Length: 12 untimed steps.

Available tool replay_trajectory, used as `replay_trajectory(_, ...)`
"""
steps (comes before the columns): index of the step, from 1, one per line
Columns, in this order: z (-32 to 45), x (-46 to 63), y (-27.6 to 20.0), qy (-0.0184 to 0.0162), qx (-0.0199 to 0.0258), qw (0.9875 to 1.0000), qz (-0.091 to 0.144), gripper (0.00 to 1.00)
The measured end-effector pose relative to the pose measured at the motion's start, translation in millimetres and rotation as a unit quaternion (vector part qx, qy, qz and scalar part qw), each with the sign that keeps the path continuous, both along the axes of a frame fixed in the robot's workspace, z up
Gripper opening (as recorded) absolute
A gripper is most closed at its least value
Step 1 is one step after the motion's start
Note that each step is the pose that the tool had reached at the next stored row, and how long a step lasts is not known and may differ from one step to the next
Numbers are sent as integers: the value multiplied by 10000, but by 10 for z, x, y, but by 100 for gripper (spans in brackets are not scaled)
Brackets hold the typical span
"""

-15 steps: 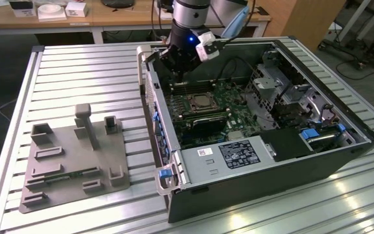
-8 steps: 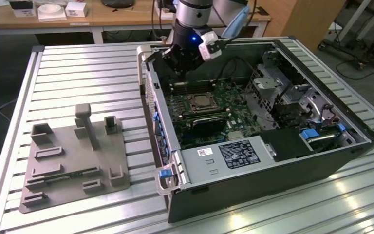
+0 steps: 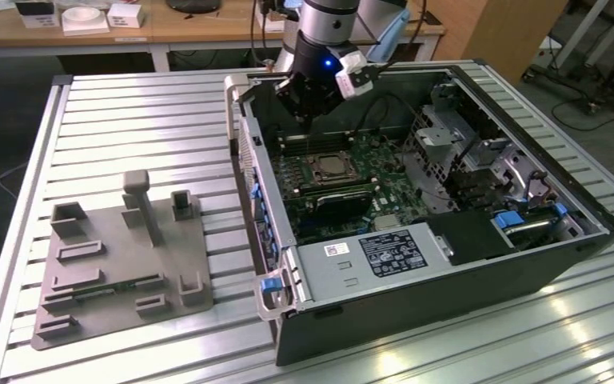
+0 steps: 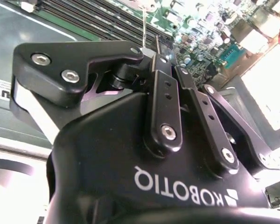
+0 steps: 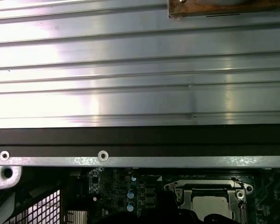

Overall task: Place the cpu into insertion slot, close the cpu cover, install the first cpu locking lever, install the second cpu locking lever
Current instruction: 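Install the first cpu locking lever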

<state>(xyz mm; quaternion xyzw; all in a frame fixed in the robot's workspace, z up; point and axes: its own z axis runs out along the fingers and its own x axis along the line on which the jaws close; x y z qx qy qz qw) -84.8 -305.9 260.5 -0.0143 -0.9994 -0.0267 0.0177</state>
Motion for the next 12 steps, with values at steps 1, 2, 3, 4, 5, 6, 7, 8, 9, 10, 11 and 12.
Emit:
replay_trajectory(1, -4, 47, 0, -1, 0, 10000, 4, 10)
replay_trajectory(2, -4, 47, 0, -1, 0, 10000, 4, 10)
replay_trajectory(3, -4, 47, 0, 0, 0, 10000, 3, 10)
replay_trajectory(4, -3, 47, 0, 0, 0, 10000, 3, 10)
replay_trajectory(5, -4, 47, 1, 0, 0, 10000, 4, 10)
replay_trajectory(6, -4, 47, 0, 0, 0, 10000, 4, 10)
replay_trajectory(7, -4, 47, 0, 0, 0, 10000, 4, 10)
replay_trajectory(8, -4, 49, 1, 0, 0, 10000, 4, 10)
replay_trajectory(9, -7, 53, 1, 0, 0, 10000, 5, 10)
replay_trajectory(10, -9, 56, 1, 0, 0, 10000, 4, 10)
replay_trajectory(11, -11, 61, 1, 0, 0, 10000, 4, 10)
replay_trajectory(12, -13, 67, 1, 0, 0, 10000, 4, 10)
